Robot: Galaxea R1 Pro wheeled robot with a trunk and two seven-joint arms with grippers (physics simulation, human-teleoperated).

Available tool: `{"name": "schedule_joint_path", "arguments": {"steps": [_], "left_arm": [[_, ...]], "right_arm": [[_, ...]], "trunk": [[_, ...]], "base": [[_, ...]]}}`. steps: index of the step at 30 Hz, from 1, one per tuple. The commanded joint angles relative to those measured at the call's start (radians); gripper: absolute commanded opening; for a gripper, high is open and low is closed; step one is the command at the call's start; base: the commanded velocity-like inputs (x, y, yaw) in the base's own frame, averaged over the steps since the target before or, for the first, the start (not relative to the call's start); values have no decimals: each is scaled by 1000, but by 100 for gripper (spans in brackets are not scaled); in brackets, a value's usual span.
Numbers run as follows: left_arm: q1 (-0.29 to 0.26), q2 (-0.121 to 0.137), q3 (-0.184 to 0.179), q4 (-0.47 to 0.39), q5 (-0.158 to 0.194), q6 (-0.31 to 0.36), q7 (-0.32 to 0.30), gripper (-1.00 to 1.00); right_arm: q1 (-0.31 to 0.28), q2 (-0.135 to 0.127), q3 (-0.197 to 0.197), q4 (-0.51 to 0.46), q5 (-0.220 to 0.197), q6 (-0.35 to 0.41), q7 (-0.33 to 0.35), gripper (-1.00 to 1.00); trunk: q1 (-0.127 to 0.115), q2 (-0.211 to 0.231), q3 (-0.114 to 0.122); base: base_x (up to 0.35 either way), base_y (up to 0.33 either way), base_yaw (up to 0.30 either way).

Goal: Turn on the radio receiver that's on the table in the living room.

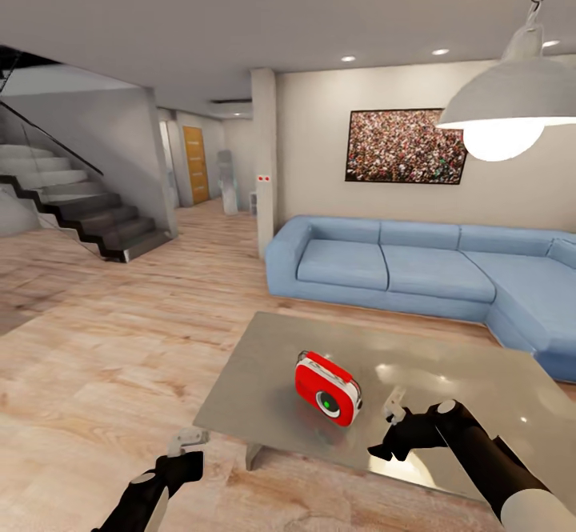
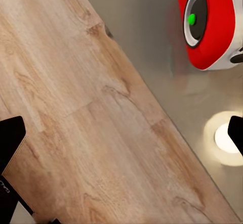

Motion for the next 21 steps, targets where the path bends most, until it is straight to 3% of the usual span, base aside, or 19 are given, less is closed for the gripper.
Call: {"name": "schedule_joint_path", "arguments": {"steps": [1,8,14,21], "left_arm": [[0,0,0,0,0,0,0,-100],[0,0,0,0,0,0,0,-100],[0,0,-1,1,0,-6,2,-100],[0,-3,0,7,0,-8,3,-100]], "right_arm": [[0,0,0,0,0,0,0,100],[0,0,0,0,0,0,0,100],[0,0,-1,2,-1,0,1,100],[3,0,-1,108,-3,-8,2,100]], "trunk": [[-4,7,3],[-31,56,25],[-54,98,44],[-81,147,66]], "base": [[-217,227,0],[-196,232,0],[-49,66,0],[-3,4,0]]}}
